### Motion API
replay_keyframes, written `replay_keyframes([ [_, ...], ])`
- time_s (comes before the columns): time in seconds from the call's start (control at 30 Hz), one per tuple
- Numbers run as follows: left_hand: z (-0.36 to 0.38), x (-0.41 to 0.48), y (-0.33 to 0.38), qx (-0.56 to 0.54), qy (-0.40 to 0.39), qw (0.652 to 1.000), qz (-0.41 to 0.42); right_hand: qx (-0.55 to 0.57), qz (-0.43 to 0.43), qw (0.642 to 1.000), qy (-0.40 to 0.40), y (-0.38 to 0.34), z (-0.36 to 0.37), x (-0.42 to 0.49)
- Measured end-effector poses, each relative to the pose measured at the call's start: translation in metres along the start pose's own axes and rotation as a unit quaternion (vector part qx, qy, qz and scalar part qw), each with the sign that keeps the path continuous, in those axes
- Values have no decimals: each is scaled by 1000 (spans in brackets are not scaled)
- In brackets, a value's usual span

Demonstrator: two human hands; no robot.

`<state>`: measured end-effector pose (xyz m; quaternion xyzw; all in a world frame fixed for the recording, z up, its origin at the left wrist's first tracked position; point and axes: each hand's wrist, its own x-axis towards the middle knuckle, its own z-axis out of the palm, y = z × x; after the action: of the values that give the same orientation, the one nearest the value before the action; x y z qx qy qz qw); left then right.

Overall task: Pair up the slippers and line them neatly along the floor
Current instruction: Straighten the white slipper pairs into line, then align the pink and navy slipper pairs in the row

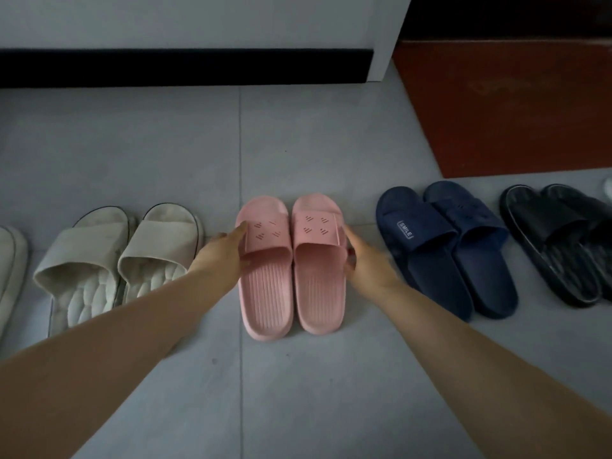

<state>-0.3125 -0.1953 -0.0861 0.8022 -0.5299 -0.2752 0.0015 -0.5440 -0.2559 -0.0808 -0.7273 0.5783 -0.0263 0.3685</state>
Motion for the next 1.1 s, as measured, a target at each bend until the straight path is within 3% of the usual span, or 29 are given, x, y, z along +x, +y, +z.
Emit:
replay_keyframes([
  [0.07, -6, -5, 10, 30, -7, 1000, -4, 23, -14, 1000, 15, 14, -12, -14],
  [0.17, -29, -8, 45, 74, 17, 996, 47, 40, -6, 987, 156, 53, -51, -29],
  [0.23, -44, -9, 82, 95, 13, 989, 113, 18, 38, 969, 243, 89, -89, -34],
  [0.3, -49, -10, 128, 96, -17, 980, 175, 10, 107, 960, 259, 124, -128, -32],
  [0.4, -29, -10, 202, 103, -89, 969, 206, -60, 171, 974, 137, 163, -168, -14],
  [0.5, 21, -7, 254, 57, -138, 979, 139, -95, 121, 988, 6, 178, -185, 12],
  [0.63, 73, 4, 275, -47, -67, 996, 20, -106, 59, 993, 7, 186, -180, 32],
  [0.77, 83, 8, 270, -81, 27, 996, -32, -112, 20, 993, -14, 192, -176, 35],
  [0.93, 78, 1, 273, -80, 7, 994, -81, -142, -35, 973, -180, 181, -193, 33],
  [1.03, 72, -10, 295, -27, -18, 988, -152, -161, -63, 940, -294, 177, -223, 26],
  [1.1, 69, -18, 322, -1, -30, 984, -175, -171, -117, 922, -326, 184, -252, 18],
])
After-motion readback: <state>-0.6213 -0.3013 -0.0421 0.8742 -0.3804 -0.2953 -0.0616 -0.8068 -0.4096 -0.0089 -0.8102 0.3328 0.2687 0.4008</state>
